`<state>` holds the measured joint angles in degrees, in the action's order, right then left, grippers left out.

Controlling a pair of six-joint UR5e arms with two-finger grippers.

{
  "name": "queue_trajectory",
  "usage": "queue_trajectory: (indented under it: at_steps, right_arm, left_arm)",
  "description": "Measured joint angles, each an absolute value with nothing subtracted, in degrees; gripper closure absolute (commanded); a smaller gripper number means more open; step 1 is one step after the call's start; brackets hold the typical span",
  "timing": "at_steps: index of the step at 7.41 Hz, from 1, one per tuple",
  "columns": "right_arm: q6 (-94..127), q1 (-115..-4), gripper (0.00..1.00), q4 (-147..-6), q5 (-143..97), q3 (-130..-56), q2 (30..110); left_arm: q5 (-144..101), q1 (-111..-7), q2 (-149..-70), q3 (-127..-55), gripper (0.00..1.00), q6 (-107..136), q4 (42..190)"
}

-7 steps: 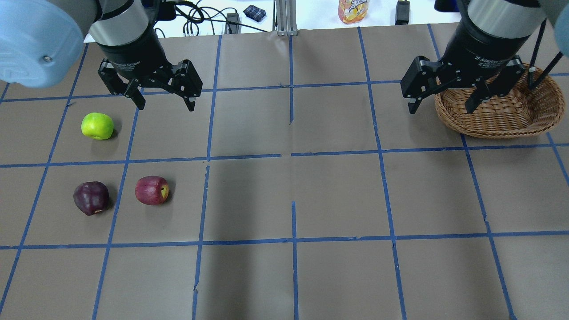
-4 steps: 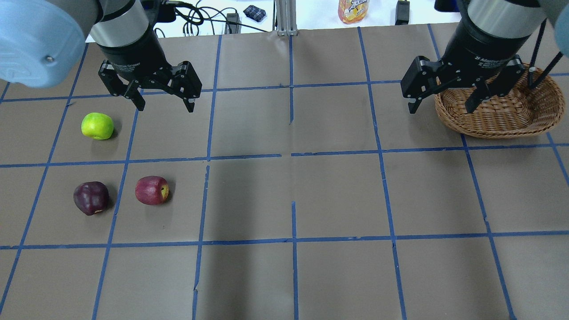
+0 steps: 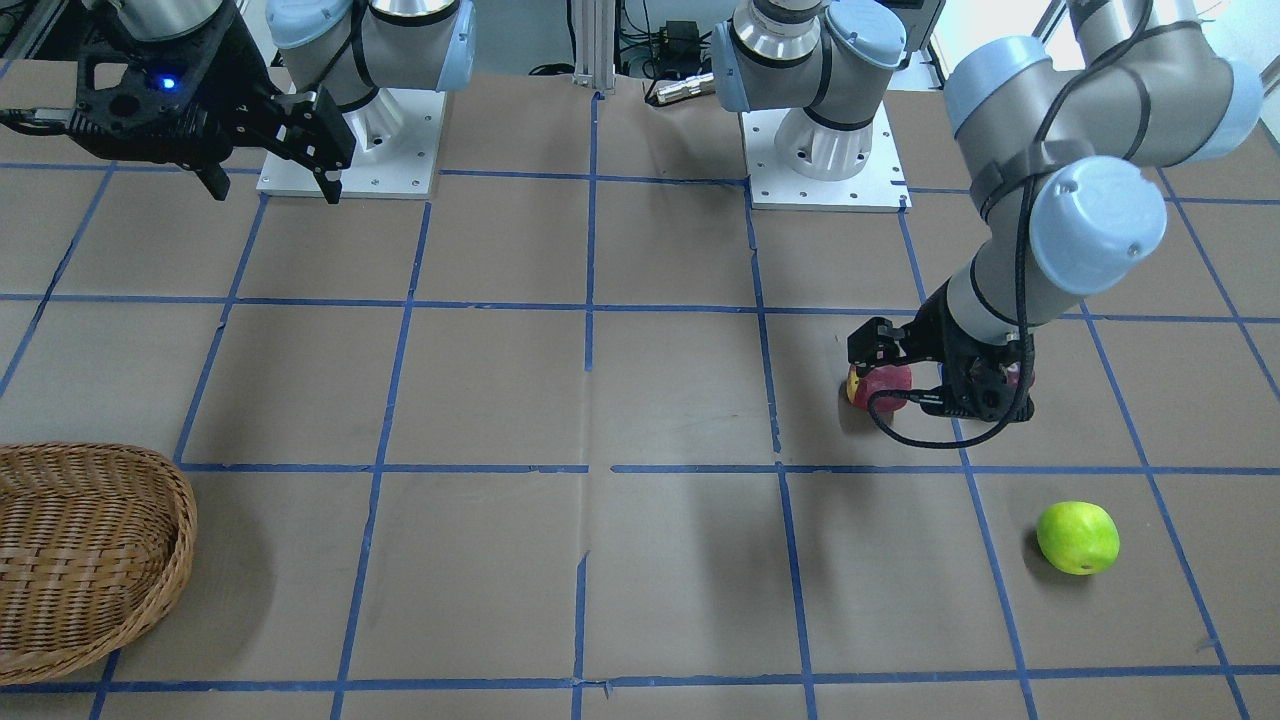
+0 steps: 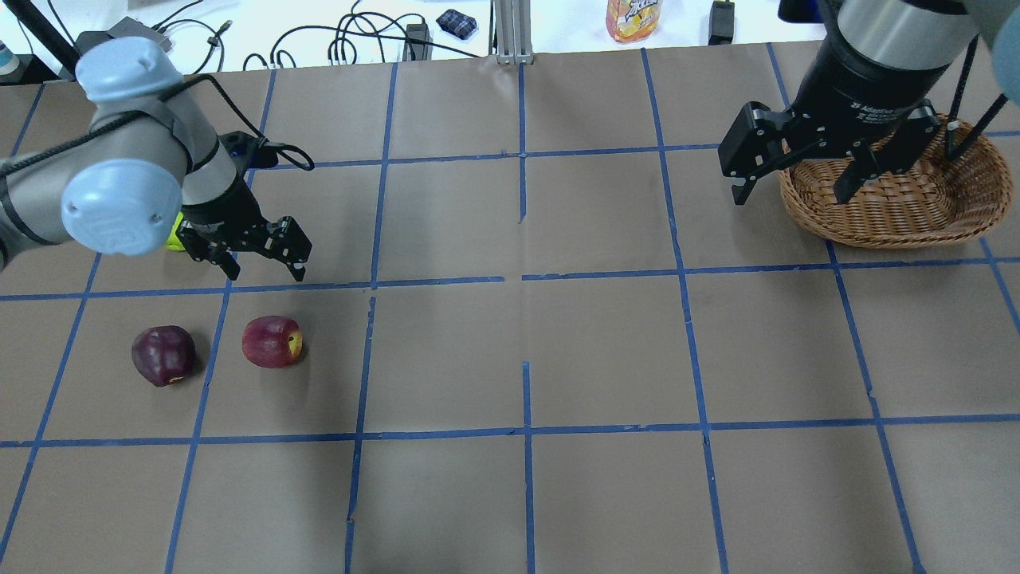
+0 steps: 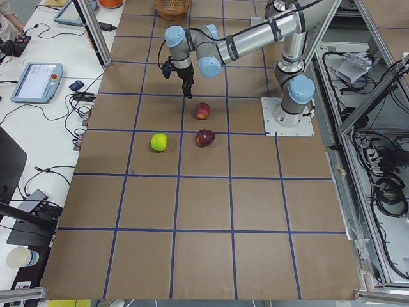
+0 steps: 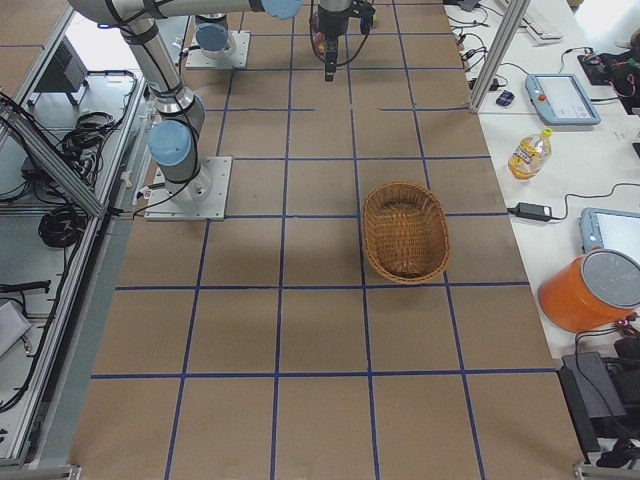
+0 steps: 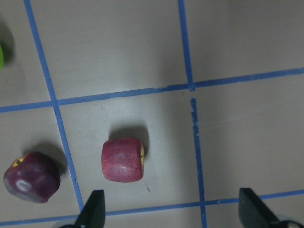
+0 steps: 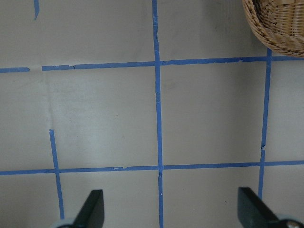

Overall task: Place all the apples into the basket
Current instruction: 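Reach the left gripper down and grasp the pinkish-red apple, then carry the pinkish-red apple with the left gripper toward the table center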

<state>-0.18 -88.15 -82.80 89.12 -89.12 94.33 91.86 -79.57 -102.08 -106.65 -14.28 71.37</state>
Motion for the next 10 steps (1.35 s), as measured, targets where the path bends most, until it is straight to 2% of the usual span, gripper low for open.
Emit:
queue_trajectory:
  at_steps: [2, 7, 8, 10]
  right_arm:
    - [-0.2, -88.2, 0.00, -82.8, 89.1, -89.1, 94.3]
    - [-0.1, -88.2, 0.00, -83.0, 89.1, -89.1, 94.4]
    - [-0.1, -88.2, 0.00, -83.0, 89.1, -89.1, 94.4]
    - [-0.1, -88.2, 0.00, -83.0, 89.1, -89.1, 94.3]
  left_arm:
    - [92.4, -79.1, -103.2, -110.4, 0.00, -14.6, 66.7]
    - [94.3, -77.1, -104.8, -113.2, 0.00, -14.9, 66.0]
    - [94.3, -76.9, -105.1, -114.3, 0.05, -14.9, 65.9]
    - [94.3, -76.2, -105.3, -115.1, 0.97, -15.4, 65.1]
